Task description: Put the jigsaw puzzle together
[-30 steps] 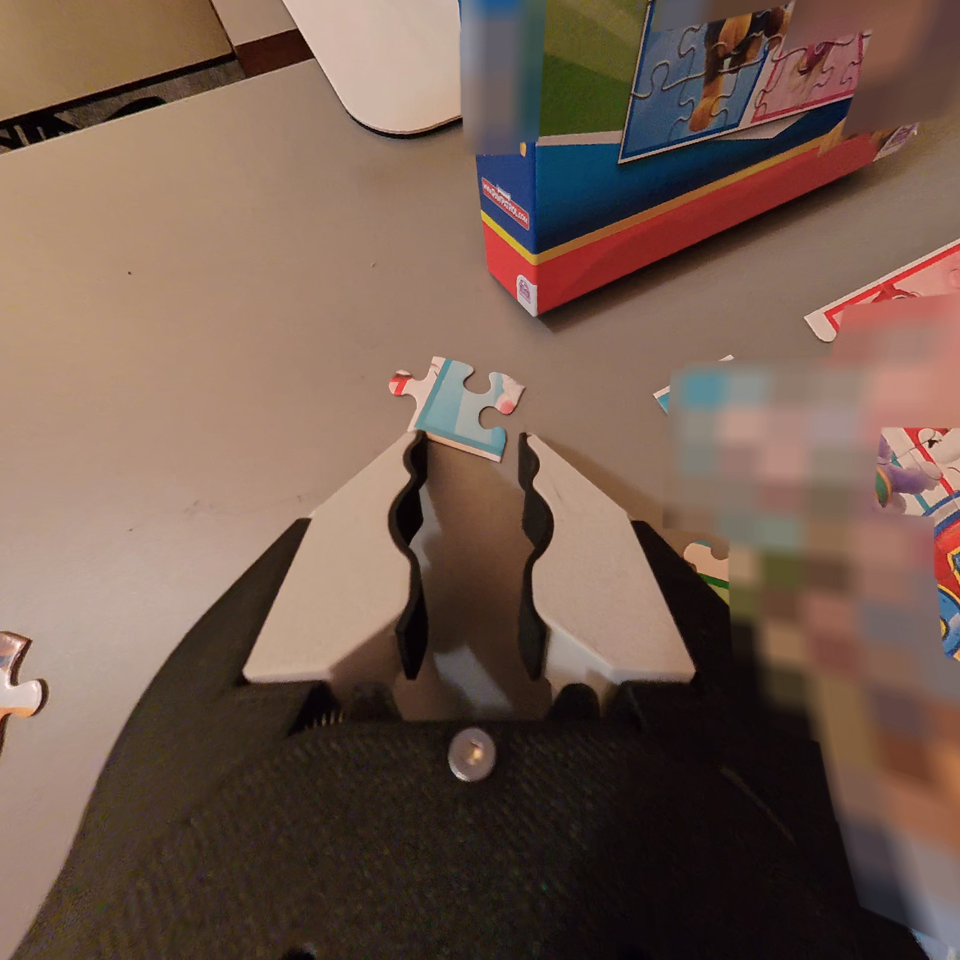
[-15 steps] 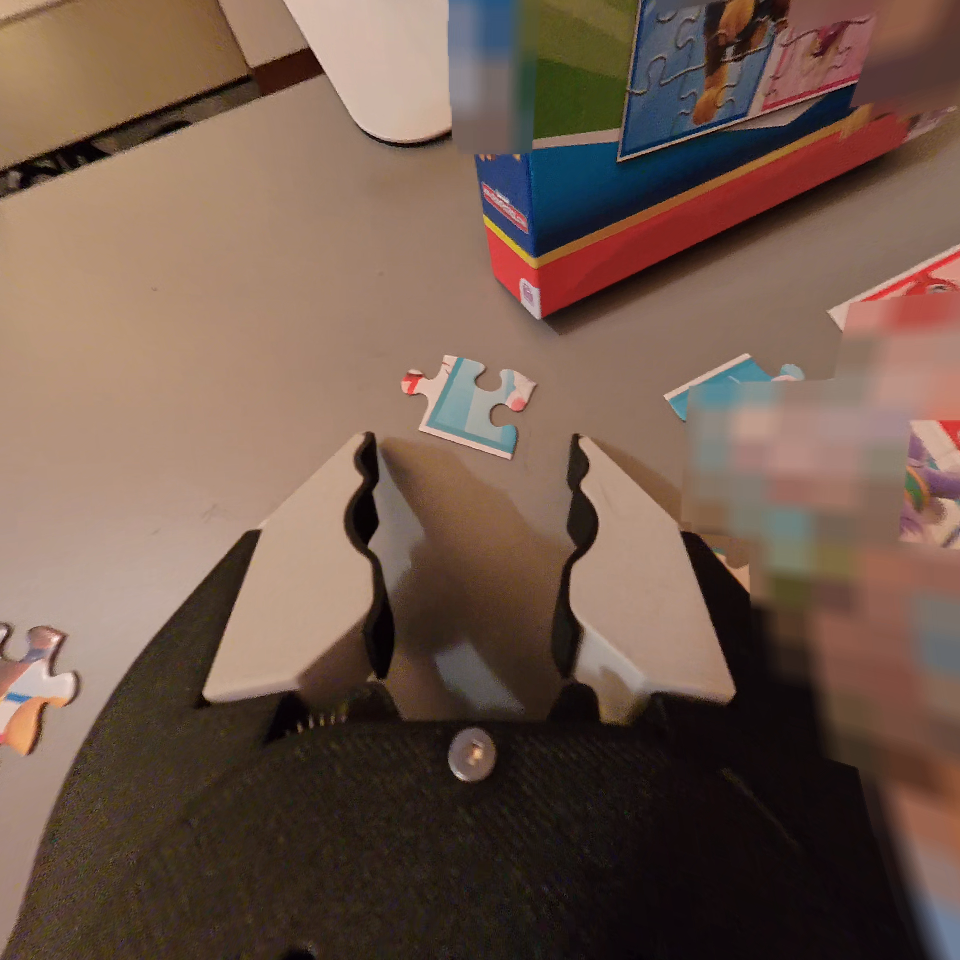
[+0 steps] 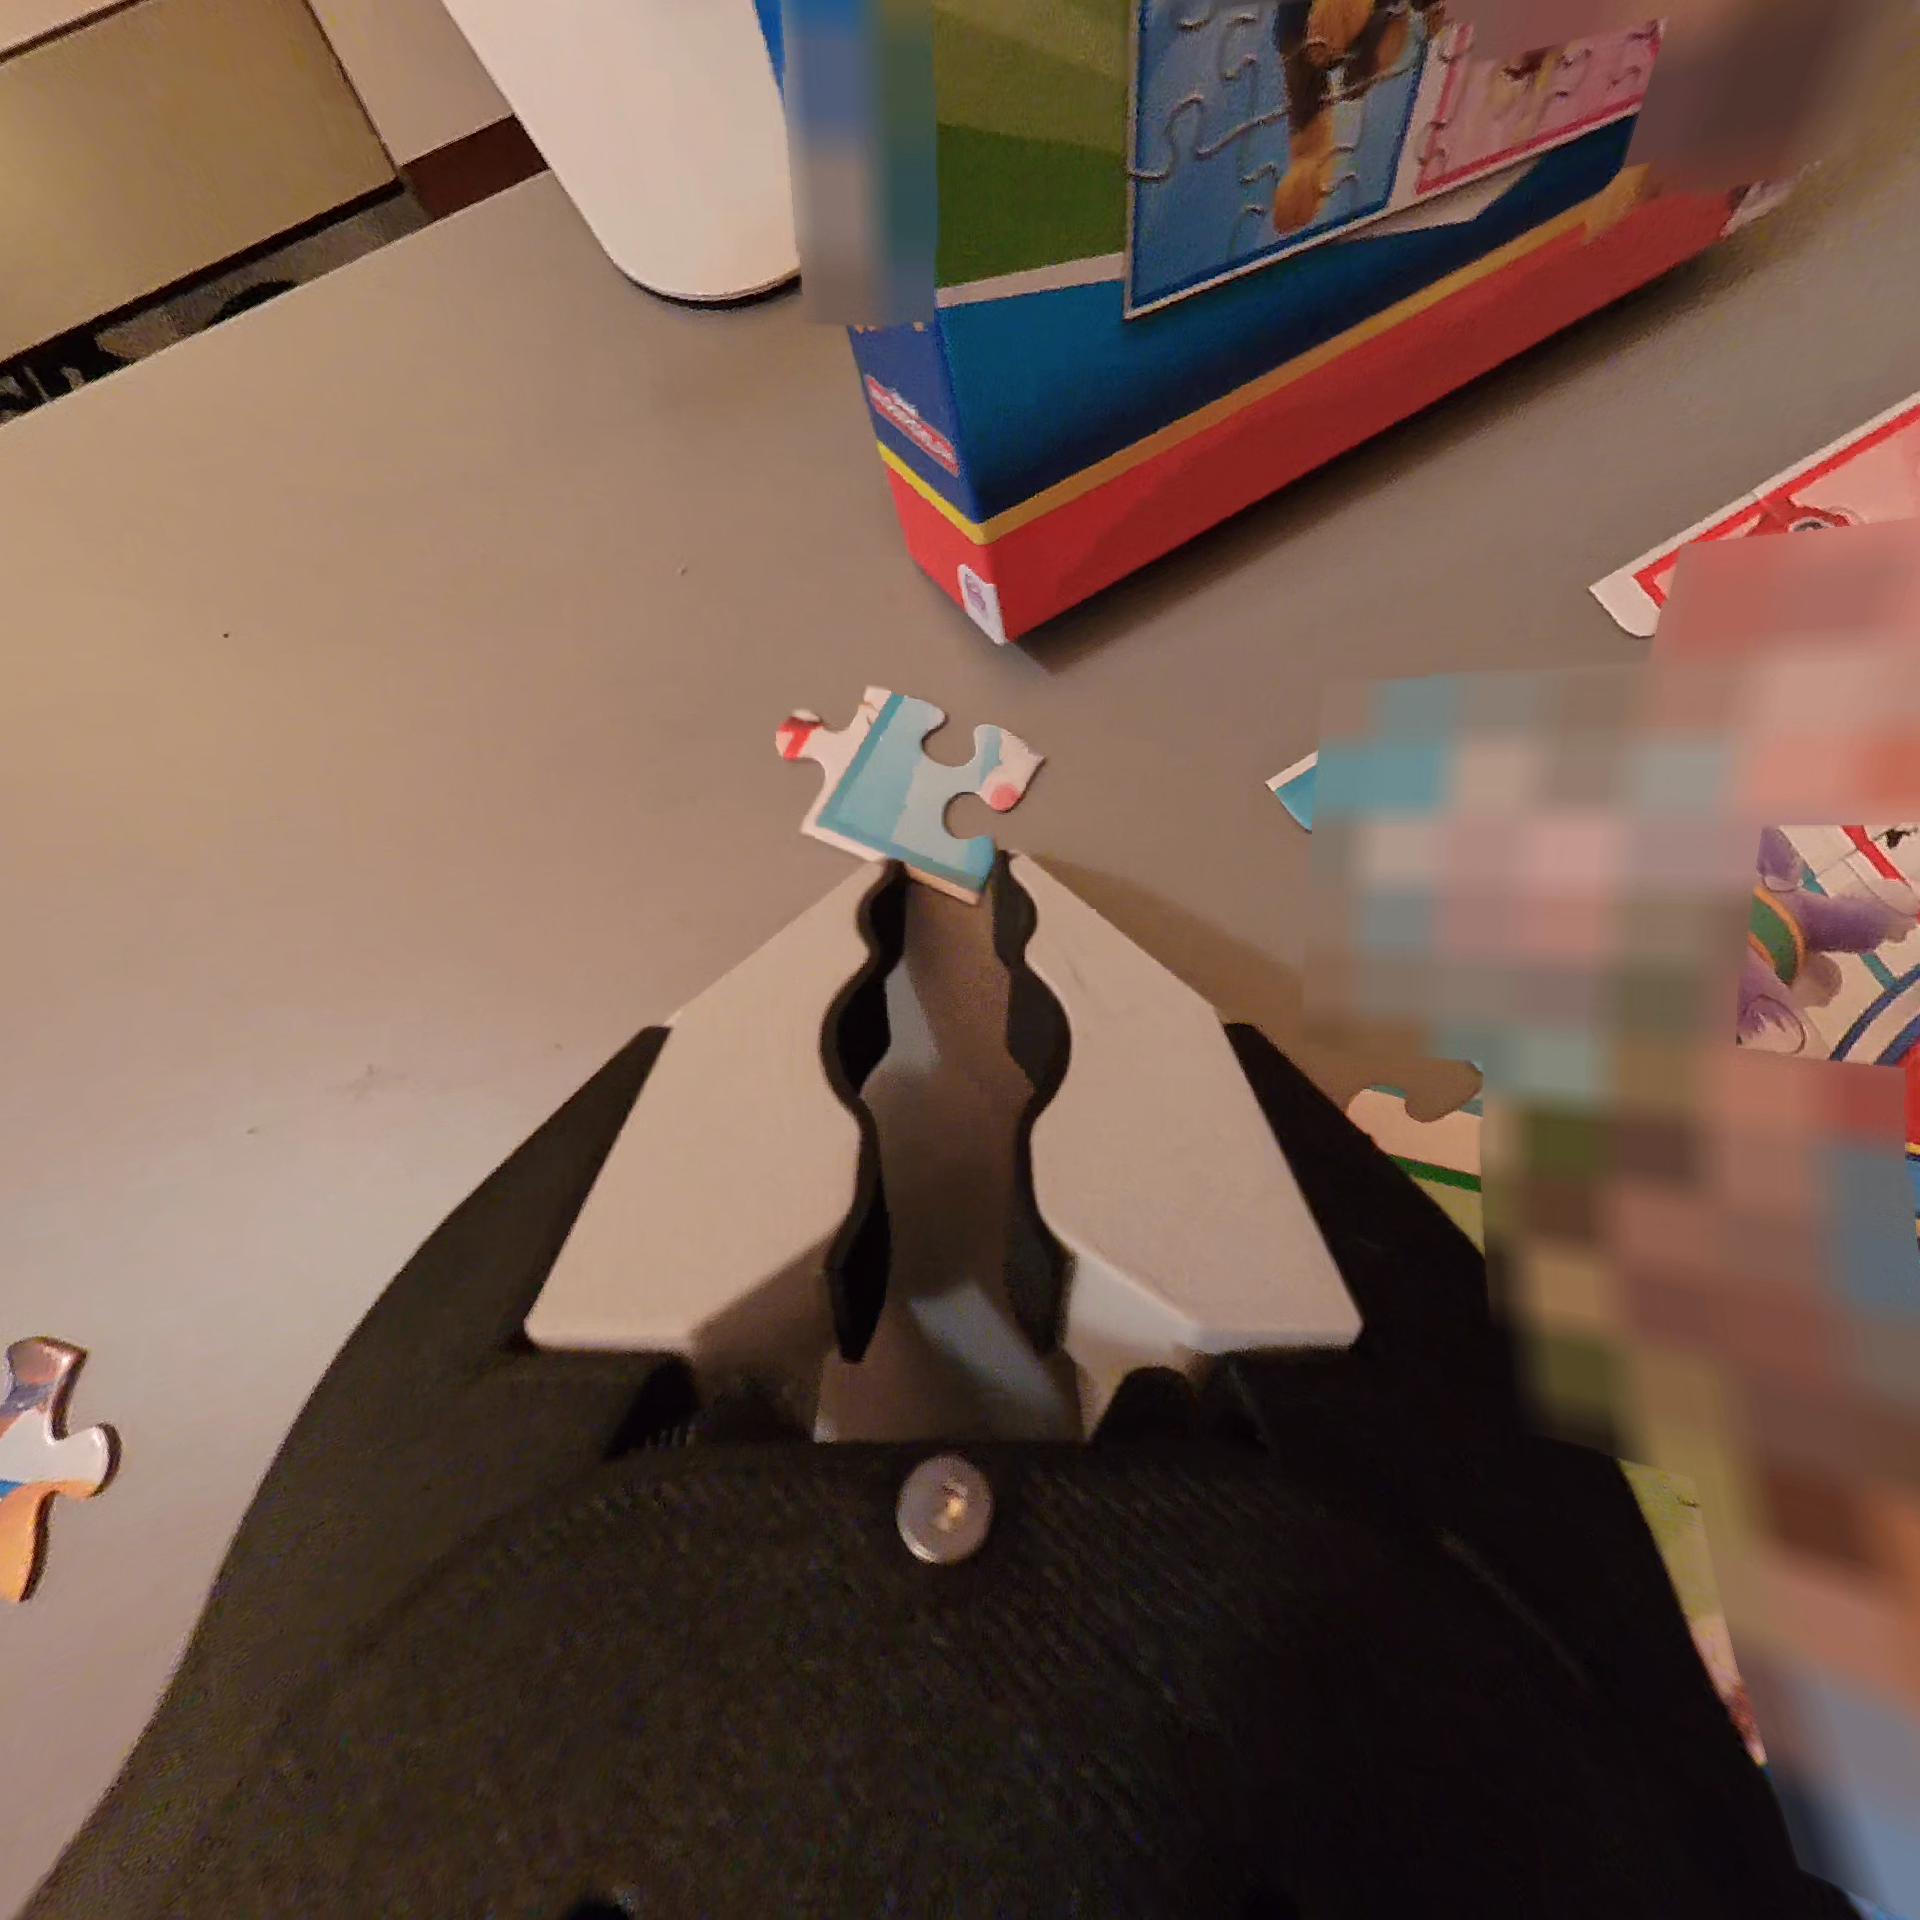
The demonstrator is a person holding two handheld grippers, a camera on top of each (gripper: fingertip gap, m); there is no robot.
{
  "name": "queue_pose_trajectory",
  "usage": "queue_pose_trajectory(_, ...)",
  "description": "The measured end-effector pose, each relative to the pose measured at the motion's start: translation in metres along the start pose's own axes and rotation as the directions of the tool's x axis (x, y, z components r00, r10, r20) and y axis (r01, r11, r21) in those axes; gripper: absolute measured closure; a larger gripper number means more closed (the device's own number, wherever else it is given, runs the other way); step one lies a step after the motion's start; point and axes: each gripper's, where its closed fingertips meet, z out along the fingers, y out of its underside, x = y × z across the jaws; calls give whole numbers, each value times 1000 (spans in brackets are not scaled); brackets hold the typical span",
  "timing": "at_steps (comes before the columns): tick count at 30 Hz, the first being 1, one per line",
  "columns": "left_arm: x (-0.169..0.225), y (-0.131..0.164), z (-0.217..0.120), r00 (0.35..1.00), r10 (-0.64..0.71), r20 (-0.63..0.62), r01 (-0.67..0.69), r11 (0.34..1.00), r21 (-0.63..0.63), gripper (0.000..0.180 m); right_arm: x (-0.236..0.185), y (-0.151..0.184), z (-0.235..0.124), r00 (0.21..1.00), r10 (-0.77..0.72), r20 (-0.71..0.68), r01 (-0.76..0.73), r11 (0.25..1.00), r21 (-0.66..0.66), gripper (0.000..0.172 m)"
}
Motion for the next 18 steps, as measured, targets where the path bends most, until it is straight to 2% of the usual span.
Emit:
queue_pose_trajectory(3, 2, 0, 0, 1000, 25, 6, -25, 1000, 0, 173, 0, 0, 0, 1000, -1, -3, 1, 1000, 0, 169)
queue_pose_trajectory(7, 2, 0, -1, 1000, 20, 2, -20, 1000, 3, 174, 1, -1, -1, 1000, -3, -4, 3, 1000, 2, 169)
queue_pose_trajectory(18, -9, -1, -2, 995, -98, -8, 98, 995, 19, 179, -1, -5, -4, 1000, -18, -11, 18, 1000, 12, 169)
